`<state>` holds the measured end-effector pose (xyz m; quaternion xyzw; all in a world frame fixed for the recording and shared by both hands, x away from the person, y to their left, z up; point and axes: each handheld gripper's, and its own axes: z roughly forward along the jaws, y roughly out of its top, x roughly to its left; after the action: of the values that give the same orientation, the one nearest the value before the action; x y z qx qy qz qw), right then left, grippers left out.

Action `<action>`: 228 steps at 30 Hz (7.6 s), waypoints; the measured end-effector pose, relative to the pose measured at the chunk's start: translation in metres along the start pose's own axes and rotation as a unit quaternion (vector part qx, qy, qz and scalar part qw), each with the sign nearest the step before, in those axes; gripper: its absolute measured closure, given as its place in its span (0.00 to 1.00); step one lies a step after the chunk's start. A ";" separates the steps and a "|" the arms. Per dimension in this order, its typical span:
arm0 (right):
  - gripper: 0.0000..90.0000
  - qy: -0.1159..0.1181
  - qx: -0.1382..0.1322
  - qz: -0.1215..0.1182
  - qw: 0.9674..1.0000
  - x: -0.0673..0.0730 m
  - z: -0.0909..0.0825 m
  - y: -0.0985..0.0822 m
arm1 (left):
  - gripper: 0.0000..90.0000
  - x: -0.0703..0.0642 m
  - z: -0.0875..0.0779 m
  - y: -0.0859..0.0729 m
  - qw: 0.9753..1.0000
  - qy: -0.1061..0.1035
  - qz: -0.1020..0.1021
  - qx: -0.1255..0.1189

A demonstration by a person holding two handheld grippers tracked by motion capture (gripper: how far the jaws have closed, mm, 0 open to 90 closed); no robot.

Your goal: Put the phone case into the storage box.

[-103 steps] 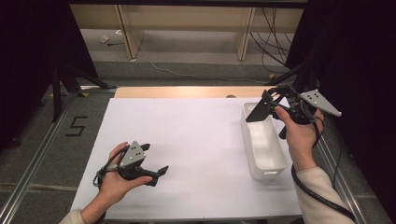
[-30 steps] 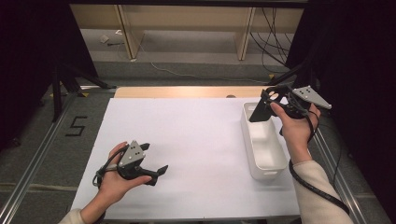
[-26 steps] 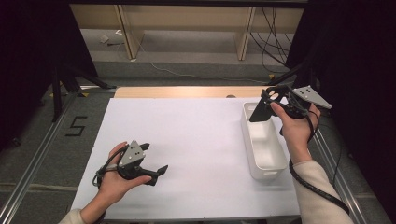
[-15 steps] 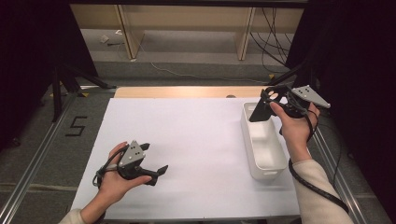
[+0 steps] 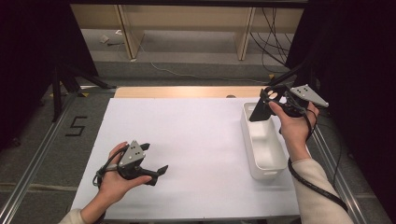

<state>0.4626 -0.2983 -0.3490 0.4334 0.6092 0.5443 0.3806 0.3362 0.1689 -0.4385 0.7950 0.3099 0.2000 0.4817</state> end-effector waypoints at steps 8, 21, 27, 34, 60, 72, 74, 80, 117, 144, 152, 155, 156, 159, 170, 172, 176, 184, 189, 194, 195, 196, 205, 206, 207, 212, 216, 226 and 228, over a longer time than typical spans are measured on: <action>0.17 0.001 0.002 -0.003 1.000 0.000 0.004 -0.001 | 0.01 0.000 0.000 0.000 1.000 0.000 0.000 0.000; 0.17 0.000 0.005 -0.004 1.000 -0.001 0.008 -0.002 | 0.01 0.000 0.000 0.000 1.000 0.000 0.000 0.000; 0.17 0.000 0.007 -0.004 1.000 -0.001 0.009 -0.003 | 0.01 0.000 0.000 0.000 1.000 0.000 0.000 0.000; 0.17 0.000 0.011 -0.005 1.000 -0.001 0.010 -0.003 | 0.01 0.000 0.000 0.000 1.000 0.000 0.000 0.000; 0.17 -0.003 0.013 -0.005 1.000 -0.004 0.016 -0.004 | 0.01 0.000 0.000 0.000 1.000 0.000 0.000 0.000; 0.17 -0.006 0.014 -0.004 1.000 -0.006 0.019 -0.004 | 0.01 0.000 0.000 0.000 1.000 0.000 0.000 0.000; 0.17 -0.006 0.014 -0.004 1.000 -0.007 0.019 -0.003 | 0.01 0.000 0.000 0.000 1.000 0.000 0.000 0.000; 0.17 -0.006 0.015 -0.005 1.000 -0.007 0.022 -0.004 | 0.01 0.000 0.000 0.000 1.000 0.000 0.000 0.000; 0.17 -0.006 0.018 -0.005 1.000 -0.008 0.032 -0.005 | 0.01 0.000 0.000 0.000 1.000 -0.001 0.000 0.000; 0.17 -0.007 0.022 -0.009 1.000 -0.008 0.040 -0.005 | 0.01 0.000 0.001 0.000 1.000 -0.002 -0.001 0.000; 0.17 -0.007 0.024 -0.009 1.000 -0.008 0.042 -0.006 | 0.01 0.000 0.001 0.000 1.000 -0.002 -0.001 0.000; 0.17 -0.008 0.025 -0.009 1.000 -0.009 0.043 -0.006 | 0.01 0.000 0.001 0.000 1.000 -0.002 -0.001 0.001; 0.17 -0.008 0.025 -0.009 1.000 -0.009 0.043 -0.006 | 0.01 0.000 0.001 0.000 1.000 -0.002 -0.001 0.000; 0.17 -0.008 0.024 -0.009 1.000 -0.010 0.044 -0.006 | 0.01 0.000 0.001 0.000 1.000 -0.002 -0.001 0.000; 0.17 -0.009 0.025 -0.011 1.000 -0.010 0.046 -0.006 | 0.01 0.000 0.001 0.000 1.000 -0.002 -0.001 0.000; 0.17 -0.009 0.026 -0.010 1.000 -0.010 0.046 -0.007 | 0.01 0.000 0.001 0.000 1.000 -0.002 -0.001 0.000; 0.17 -0.011 0.027 -0.010 1.000 -0.011 0.047 -0.007 | 0.01 0.000 0.001 0.000 1.000 -0.002 -0.001 0.000; 0.17 -0.010 0.030 -0.011 0.999 -0.011 0.049 -0.008 | 0.01 0.000 0.001 0.000 1.000 -0.002 0.000 0.002; 0.17 -0.011 0.033 -0.012 0.999 -0.012 0.051 -0.010 | 0.01 0.000 0.001 0.000 1.000 -0.002 0.000 0.001; 0.17 -0.010 0.034 -0.011 0.999 -0.012 0.052 -0.010 | 0.01 0.000 0.001 0.000 1.000 -0.002 0.000 0.002; 0.17 -0.010 0.036 -0.011 0.999 -0.012 0.052 -0.010 | 0.01 0.000 0.001 0.000 1.000 -0.002 0.000 0.002; 0.17 -0.010 0.037 -0.010 0.999 -0.012 0.052 -0.011 | 0.01 0.000 0.001 0.000 1.000 -0.002 0.000 0.002; 0.17 -0.010 0.042 -0.013 0.999 -0.011 0.055 -0.014 | 0.01 0.000 0.001 0.000 1.000 -0.001 0.000 0.002; 0.17 -0.010 0.042 -0.012 0.999 -0.011 0.055 -0.014 | 0.01 0.000 0.001 0.000 1.000 -0.001 0.000 0.002; 0.17 -0.010 0.043 -0.013 0.999 -0.011 0.055 -0.014 | 0.01 0.000 0.001 -0.001 1.000 -0.001 0.000 0.001; 0.17 -0.010 0.043 -0.014 0.999 -0.012 0.056 -0.015 | 0.01 0.000 0.001 0.000 1.000 -0.001 0.000 0.002; 0.17 -0.011 0.043 -0.013 0.999 -0.012 0.056 -0.015 | 0.01 0.000 0.001 0.000 1.000 -0.001 0.000 0.001; 0.17 -0.011 0.047 -0.015 0.999 -0.012 0.057 -0.016 | 0.01 0.000 0.001 0.000 1.000 -0.002 -0.001 0.001; 0.17 -0.011 0.048 -0.015 0.999 -0.012 0.057 -0.016 | 0.01 0.000 0.001 -0.001 1.000 -0.002 -0.001 0.001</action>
<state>0.5179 -0.2909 -0.3722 0.4475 0.6371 0.5039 0.3740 0.3364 0.1685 -0.4393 0.7957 0.3099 0.1979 0.4813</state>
